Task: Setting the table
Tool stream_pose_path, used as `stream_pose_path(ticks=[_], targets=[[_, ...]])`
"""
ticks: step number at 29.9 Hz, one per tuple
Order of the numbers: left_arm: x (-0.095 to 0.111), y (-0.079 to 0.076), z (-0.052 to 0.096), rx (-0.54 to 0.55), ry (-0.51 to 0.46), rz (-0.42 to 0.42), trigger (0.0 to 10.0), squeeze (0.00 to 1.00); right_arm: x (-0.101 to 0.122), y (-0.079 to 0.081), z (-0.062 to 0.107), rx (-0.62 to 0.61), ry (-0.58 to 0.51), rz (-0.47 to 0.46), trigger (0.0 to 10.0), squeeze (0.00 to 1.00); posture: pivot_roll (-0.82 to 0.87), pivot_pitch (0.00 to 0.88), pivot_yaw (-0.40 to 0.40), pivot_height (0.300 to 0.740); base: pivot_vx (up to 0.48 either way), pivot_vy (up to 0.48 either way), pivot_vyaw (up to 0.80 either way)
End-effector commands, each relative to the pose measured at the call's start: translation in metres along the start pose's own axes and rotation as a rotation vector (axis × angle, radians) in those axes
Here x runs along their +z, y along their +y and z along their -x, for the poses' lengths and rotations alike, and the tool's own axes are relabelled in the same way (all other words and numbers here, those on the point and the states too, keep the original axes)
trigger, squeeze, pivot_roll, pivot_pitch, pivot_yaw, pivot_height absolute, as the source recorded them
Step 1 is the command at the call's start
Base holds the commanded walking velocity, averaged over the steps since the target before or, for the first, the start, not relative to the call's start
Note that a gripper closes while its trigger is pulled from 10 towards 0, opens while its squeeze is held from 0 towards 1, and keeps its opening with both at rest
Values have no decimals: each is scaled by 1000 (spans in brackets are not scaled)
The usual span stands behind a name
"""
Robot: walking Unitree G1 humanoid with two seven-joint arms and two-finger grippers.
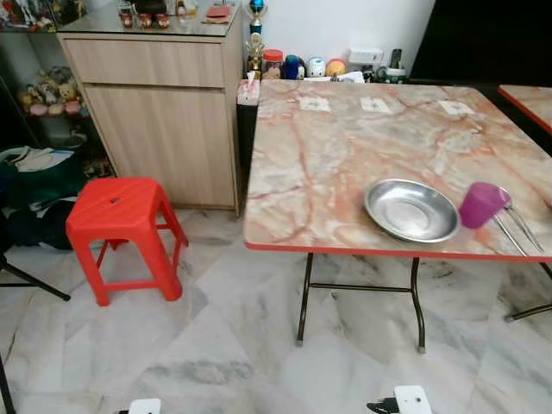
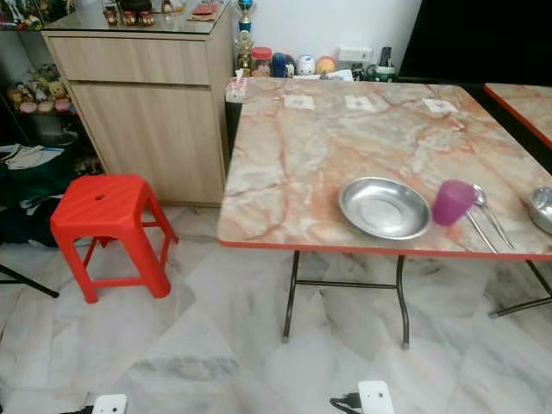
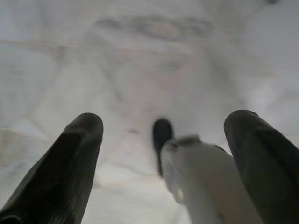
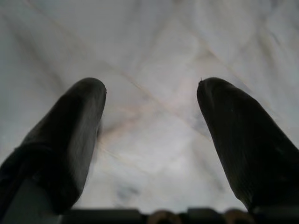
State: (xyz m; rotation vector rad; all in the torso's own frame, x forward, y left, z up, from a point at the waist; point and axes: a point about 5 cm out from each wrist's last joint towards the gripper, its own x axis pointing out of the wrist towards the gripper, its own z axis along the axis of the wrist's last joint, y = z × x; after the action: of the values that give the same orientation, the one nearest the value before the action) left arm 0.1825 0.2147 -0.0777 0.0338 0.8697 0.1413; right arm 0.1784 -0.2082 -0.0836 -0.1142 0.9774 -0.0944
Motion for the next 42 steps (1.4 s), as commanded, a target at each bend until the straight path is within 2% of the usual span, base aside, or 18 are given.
stream_pose_path(ticks=[1, 5, 18, 21, 42], targets=[[-31, 9, 9, -63, 116, -3, 10000, 0, 68, 19, -5, 109, -193, -293, 10000, 0, 86, 45, -36, 740, 0, 0, 0], [-33, 9, 10, -71, 105, 1, 10000, 0, 64, 19, -4, 107, -205, -299, 10000, 0, 76, 44, -27, 740, 0, 0, 0], [-11, 6, 3, -98, 43, -24, 10000, 0, 57, 18, -4, 99, -191, -313, 10000, 0, 67, 3, -18, 740, 0, 0, 0], [-11, 5, 4, -99, 37, -19, 10000, 0, 56, 17, -4, 96, -183, -291, 10000, 0, 79, 0, -23, 740, 0, 0, 0], [-11, 5, 4, -99, 37, -19, 10000, 0, 56, 17, -4, 96, -183, -291, 10000, 0, 79, 0, -23, 740, 0, 0, 0]])
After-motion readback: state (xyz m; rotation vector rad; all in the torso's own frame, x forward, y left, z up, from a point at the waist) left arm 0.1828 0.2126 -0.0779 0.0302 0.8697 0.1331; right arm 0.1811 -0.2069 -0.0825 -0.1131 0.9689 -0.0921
